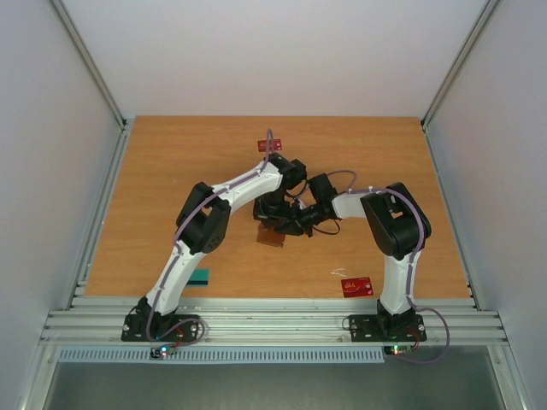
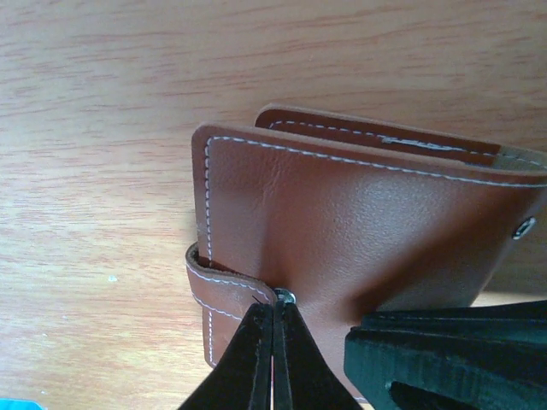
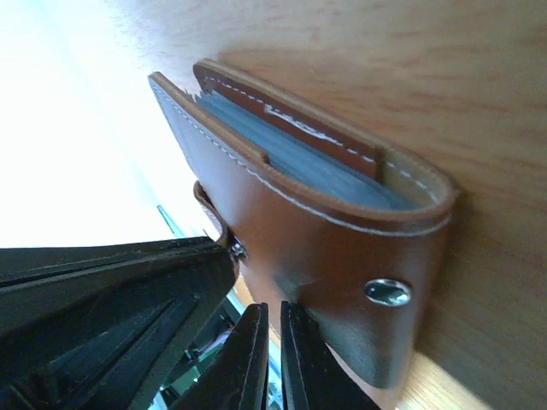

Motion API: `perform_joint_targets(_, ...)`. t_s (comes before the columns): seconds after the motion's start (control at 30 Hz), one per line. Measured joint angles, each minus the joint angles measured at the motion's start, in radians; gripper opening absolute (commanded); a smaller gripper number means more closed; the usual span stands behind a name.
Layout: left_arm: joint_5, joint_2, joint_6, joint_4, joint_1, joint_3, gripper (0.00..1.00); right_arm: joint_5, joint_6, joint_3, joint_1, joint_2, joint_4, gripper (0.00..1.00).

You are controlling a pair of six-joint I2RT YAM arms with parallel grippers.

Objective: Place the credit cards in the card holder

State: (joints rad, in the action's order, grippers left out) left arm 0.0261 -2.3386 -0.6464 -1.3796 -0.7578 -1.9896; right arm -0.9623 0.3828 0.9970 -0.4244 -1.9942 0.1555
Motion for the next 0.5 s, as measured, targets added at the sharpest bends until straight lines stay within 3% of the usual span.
perform_joint_targets(0.33, 0.023, -0.092, 0.015, -0.107, 0.005, -0.124, 0.00, -0.028, 0.036, -0.083, 0.048, 0.034, -0.119, 0.18)
perform_joint_targets(0.5, 0.025, -0.124, 0.023, -0.148, 0.006, -0.172, 0.00, -0.002, -0.019, -0.132, 0.131, 0.104, -0.032, 0.21)
